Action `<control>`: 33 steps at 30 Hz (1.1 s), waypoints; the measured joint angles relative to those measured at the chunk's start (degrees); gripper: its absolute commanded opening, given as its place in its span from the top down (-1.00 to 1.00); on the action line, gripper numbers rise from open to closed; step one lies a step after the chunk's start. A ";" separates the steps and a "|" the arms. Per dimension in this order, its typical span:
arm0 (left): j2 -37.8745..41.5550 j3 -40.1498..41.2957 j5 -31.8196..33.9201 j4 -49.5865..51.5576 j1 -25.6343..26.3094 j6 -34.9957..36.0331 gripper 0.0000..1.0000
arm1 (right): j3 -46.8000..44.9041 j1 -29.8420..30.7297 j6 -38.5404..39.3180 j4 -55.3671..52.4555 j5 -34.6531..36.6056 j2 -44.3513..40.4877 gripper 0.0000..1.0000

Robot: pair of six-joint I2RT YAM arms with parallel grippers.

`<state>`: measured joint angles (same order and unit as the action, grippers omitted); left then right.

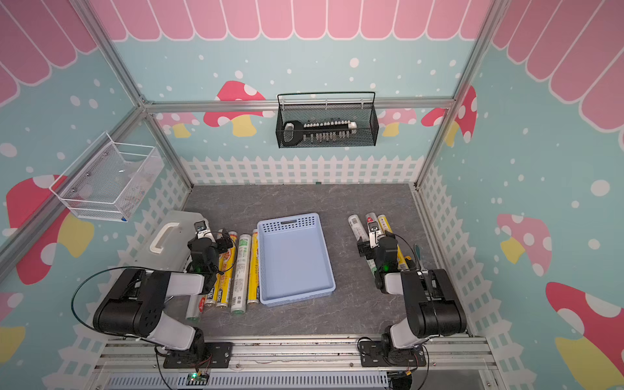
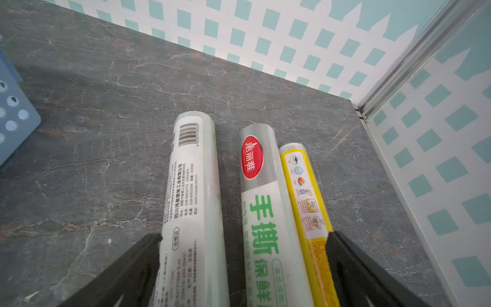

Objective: Put the plastic wrap into the basket
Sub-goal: Pick up the plastic wrap from the center of the board.

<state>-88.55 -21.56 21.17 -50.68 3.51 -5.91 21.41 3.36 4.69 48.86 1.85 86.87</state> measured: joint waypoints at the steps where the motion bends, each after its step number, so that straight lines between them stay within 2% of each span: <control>1: 0.00 0.00 0.00 0.00 0.00 0.00 -0.98 | 0.00 0.00 0.00 0.00 0.00 0.00 -0.99; 19: 1.09 0.74 0.02 -0.85 0.00 0.15 -0.98 | 0.00 0.00 0.20 0.26 -0.42 0.00 -0.99; 23: 6.80 1.57 0.92 2.23 0.00 -0.15 -0.98 | 0.00 0.00 0.44 0.42 -0.92 -0.20 -0.99; 27: 15.21 -0.63 2.60 11.56 0.00 -2.27 -0.98 | 0.07 0.00 0.35 -3.19 -0.57 -3.98 -0.99; 31: 23.17 -3.39 4.15 21.55 0.00 -6.03 -0.98 | 3.06 0.00 -2.10 -13.90 2.93 -11.21 -0.99; 33: 27.17 -4.66 4.85 26.93 -0.09 -10.05 -0.98 | 6.32 -0.17 -4.44 -21.03 4.20 -14.62 -0.99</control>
<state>-61.39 -26.22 26.02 -23.75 3.42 -15.97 27.73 3.18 0.25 27.83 6.04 72.25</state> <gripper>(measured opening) 0.990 0.995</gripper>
